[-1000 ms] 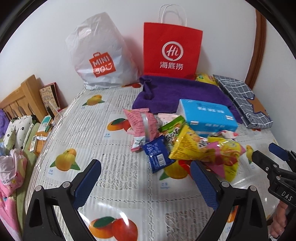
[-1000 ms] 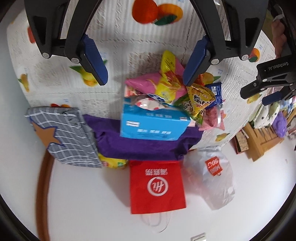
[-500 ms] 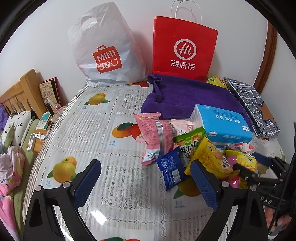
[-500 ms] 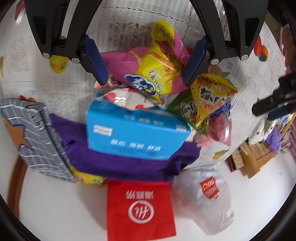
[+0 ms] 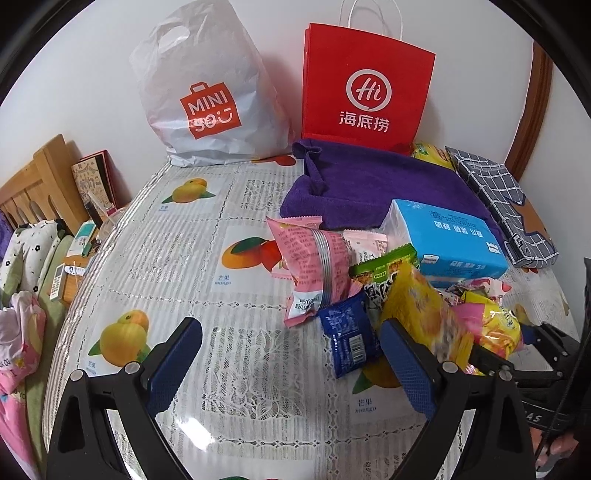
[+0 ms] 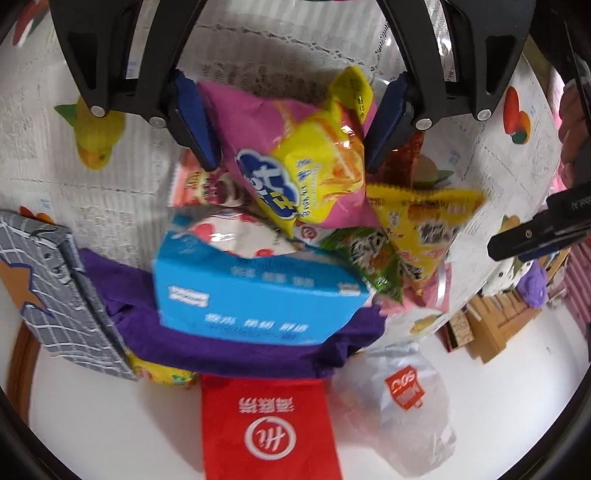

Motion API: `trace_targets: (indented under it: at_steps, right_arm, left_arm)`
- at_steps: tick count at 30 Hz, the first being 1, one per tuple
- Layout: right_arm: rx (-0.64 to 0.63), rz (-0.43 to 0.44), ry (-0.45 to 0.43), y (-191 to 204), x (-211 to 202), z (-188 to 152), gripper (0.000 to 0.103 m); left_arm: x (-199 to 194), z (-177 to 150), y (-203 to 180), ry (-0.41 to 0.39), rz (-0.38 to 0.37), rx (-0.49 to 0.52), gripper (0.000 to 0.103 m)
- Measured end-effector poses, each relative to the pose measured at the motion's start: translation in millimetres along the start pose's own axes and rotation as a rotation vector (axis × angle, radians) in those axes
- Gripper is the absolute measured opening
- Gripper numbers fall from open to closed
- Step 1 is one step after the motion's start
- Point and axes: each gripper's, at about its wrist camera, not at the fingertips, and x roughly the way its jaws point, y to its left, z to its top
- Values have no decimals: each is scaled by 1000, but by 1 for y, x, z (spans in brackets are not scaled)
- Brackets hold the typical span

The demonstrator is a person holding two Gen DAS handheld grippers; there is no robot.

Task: Organize snacks
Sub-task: 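Grasp the pink wafer bag with the left gripper while the right grasps the yellow-pink chips bag, then carry both held bags up and over onto the purple towel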

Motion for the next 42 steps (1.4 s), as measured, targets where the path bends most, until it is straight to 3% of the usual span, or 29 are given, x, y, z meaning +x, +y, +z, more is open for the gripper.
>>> trace_targets:
  at_steps: [4,13,19,23,31,33,37,42]
  right_arm:
    - [-7,10,-25,1,-6,-2,57]
    - [48,10,-67,-26,-39,-8,57]
    - [73,-30,-78,-44,-52,-10,57]
    - [87,-52,-65,-54,-52,-13,57]
    - [91,-66,-26,-56,-44,-20,57]
    - [98,-66,-16,-56,-41,-22,57]
    - [108,-52,-23,-56,-44,-22,57]
    - [111,-39,-44,-53,-52,-21,57]
  left_arm:
    - [2,0,5,2,16,-6,97]
    - [24,14,-2,18,24,-12,95]
    - [49,25,-12,53,22,-18,89]
    - [65,31,-16,81,13,-17,78]
    - [85,36,-25,103,-33,-16,67]
    - [89,37,-28,111,-43,-9,52]
    - [90,39,-28,113,-65,-16,37]
    - [79,40,-26,97,-87,-21,34]
